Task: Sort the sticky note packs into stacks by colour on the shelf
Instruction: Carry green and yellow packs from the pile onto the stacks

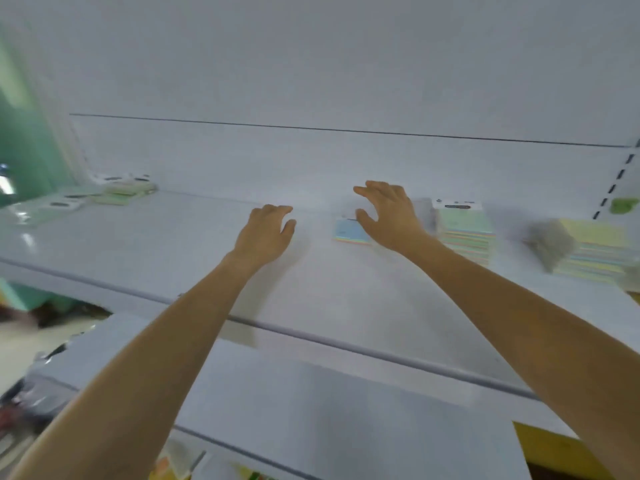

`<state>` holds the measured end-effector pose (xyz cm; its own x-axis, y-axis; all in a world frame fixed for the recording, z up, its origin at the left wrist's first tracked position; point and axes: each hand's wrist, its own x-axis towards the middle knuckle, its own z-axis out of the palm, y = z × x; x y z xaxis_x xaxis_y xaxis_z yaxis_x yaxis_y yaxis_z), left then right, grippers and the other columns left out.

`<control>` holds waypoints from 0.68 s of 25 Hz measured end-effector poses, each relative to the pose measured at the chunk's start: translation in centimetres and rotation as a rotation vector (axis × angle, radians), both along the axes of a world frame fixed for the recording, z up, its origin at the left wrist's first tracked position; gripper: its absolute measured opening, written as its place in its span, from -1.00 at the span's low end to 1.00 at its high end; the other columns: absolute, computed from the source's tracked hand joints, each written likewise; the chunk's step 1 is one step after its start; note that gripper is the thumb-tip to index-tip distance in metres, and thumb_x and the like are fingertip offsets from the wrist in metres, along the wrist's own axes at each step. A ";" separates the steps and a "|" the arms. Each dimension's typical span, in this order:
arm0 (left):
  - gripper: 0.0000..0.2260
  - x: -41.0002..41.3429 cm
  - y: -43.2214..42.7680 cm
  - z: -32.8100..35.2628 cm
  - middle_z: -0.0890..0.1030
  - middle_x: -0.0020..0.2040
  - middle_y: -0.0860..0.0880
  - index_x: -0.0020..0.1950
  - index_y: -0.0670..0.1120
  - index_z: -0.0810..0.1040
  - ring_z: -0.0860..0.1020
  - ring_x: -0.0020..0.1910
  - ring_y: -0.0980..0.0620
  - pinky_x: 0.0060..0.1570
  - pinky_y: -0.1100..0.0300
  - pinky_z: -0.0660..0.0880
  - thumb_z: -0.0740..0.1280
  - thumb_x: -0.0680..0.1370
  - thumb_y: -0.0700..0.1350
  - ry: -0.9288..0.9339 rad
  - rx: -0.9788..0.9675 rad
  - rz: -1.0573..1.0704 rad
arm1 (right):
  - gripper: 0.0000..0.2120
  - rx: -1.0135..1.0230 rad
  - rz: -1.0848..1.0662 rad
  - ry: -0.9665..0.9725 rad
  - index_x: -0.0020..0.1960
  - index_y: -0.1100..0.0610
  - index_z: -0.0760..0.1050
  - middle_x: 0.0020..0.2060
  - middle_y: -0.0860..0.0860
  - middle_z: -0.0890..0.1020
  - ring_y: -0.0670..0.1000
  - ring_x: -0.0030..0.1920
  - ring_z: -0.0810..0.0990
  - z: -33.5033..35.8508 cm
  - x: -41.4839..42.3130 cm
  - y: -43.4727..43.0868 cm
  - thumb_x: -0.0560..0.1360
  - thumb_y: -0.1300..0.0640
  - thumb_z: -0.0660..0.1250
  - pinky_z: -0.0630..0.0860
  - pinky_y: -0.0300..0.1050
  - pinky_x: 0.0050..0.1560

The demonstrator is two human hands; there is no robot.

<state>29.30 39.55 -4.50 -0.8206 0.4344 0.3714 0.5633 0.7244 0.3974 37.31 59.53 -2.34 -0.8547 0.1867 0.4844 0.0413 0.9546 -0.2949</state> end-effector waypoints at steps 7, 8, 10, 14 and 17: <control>-0.61 -7.0 -23.7 -0.9 0.38 0.39 -0.19 0.42 -0.09 0.29 0.28 0.38 -0.21 0.35 -0.05 0.25 0.08 0.61 -0.03 -0.051 -0.145 0.293 | -0.58 0.050 0.231 -0.114 0.41 0.07 0.28 0.44 0.07 0.31 0.14 0.43 0.23 -1.5 -11.5 -19.9 0.56 0.05 0.13 0.13 -0.01 0.43; -0.61 -7.8 -25.9 -1.1 0.39 0.39 -0.19 0.42 -0.09 0.30 0.28 0.38 -0.22 0.35 -0.05 0.24 0.09 0.61 -0.03 -0.068 -0.139 0.315 | -0.58 0.049 0.254 -0.129 0.41 0.07 0.28 0.43 0.06 0.32 0.14 0.42 0.23 -1.5 -12.6 -21.9 0.57 0.05 0.12 0.14 -0.01 0.42; -0.62 -9.7 -30.4 -1.5 0.40 0.38 -0.18 0.40 -0.10 0.32 0.29 0.38 -0.20 0.38 -0.05 0.22 0.09 0.60 -0.03 -0.089 -0.131 0.351 | -0.58 0.061 0.304 -0.177 0.41 0.07 0.27 0.43 0.06 0.31 0.14 0.42 0.22 -1.8 -15.5 -25.9 0.57 0.04 0.10 0.17 0.01 0.41; -0.63 -14.0 -36.1 -1.8 0.39 0.37 -0.22 0.39 -0.13 0.34 0.28 0.38 -0.21 0.39 -0.06 0.20 0.10 0.60 -0.05 -0.104 -0.109 0.408 | -0.58 0.046 0.378 -0.276 0.40 0.06 0.29 0.41 0.06 0.34 0.14 0.41 0.26 -2.9 -22.3 -31.3 0.56 0.02 0.11 0.22 0.07 0.42; -0.62 -18.3 -38.3 -1.8 0.37 0.36 -0.26 0.38 -0.13 0.34 0.28 0.37 -0.23 0.37 -0.08 0.23 0.10 0.60 -0.04 -0.096 -0.127 0.455 | -0.58 0.051 0.396 -0.323 0.38 0.05 0.31 0.39 0.09 0.37 0.14 0.40 0.28 -3.6 -27.9 -33.2 0.54 -0.01 0.12 0.24 0.09 0.41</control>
